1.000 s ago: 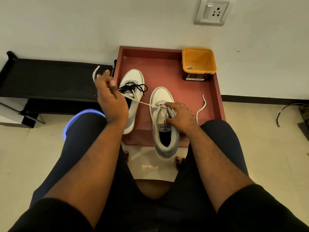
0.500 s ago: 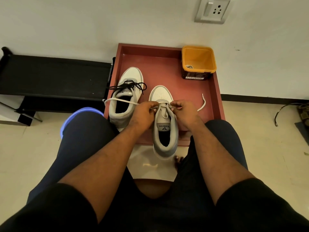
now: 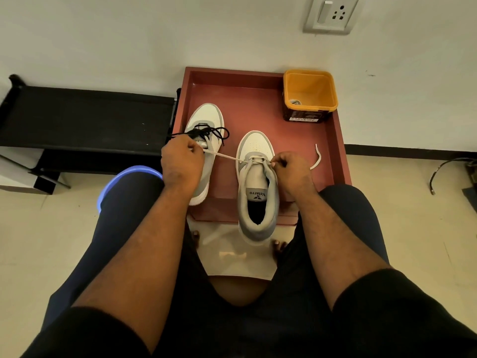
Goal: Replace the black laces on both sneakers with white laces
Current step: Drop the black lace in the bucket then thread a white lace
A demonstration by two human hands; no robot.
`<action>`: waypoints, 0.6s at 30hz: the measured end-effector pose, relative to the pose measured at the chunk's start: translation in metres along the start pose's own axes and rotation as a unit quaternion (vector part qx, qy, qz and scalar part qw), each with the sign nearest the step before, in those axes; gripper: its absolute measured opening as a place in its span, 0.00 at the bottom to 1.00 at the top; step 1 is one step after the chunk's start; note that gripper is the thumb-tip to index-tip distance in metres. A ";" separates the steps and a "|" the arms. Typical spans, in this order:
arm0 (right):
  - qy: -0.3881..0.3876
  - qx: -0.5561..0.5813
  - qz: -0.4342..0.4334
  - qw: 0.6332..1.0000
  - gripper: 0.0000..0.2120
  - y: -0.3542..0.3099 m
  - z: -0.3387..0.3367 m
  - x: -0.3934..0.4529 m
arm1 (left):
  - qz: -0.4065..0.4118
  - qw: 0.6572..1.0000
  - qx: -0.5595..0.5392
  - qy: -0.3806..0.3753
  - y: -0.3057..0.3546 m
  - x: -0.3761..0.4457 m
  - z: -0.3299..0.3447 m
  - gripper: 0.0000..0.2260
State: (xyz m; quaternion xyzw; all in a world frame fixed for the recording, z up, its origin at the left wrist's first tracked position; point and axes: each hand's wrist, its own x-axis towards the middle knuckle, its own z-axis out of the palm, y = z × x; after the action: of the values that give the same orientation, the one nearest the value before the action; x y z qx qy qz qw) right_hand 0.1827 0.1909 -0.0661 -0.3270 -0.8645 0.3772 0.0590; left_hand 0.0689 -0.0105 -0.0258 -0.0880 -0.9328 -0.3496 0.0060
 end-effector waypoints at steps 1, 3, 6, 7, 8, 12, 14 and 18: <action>0.002 0.001 0.000 1.000 0.07 0.000 0.001 0.000 | -0.013 1.000 0.004 -0.003 -0.002 -0.001 -0.002 0.06; 0.004 0.002 -0.003 1.000 0.08 0.001 0.004 0.001 | -0.025 1.000 0.008 -0.009 0.003 -0.008 -0.007 0.05; 0.012 0.009 -0.011 1.000 0.06 0.001 0.003 0.003 | 0.010 0.996 -0.018 -0.085 0.021 -0.023 -0.013 0.04; 0.022 0.002 -0.019 1.000 0.09 -0.002 0.000 0.001 | 0.016 0.984 -0.092 -0.152 0.030 -0.030 -0.016 0.05; 0.038 0.000 -0.028 0.999 0.12 -0.004 -0.003 -0.002 | 0.018 0.955 -0.186 -0.230 0.040 -0.037 -0.023 0.08; 0.043 0.254 -0.004 0.966 0.05 -0.031 -0.020 -0.032 | 0.105 0.861 -0.379 -0.323 0.066 -0.048 -0.054 0.09; -0.025 0.442 0.004 0.897 0.08 -0.051 -0.026 -0.053 | 0.124 0.865 -0.387 -0.294 0.073 -0.044 -0.064 0.08; -0.173 0.594 0.002 0.786 0.07 -0.071 -0.031 -0.082 | 0.088 0.878 -0.424 -0.203 0.078 -0.045 -0.067 0.09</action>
State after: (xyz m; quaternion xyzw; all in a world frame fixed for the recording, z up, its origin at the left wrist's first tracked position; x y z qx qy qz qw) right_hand 0.2201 0.1240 0.0169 -0.1587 -0.4651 0.8662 0.0904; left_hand 0.1227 -0.0039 0.0726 -0.2328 -0.6644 -0.6840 -0.1911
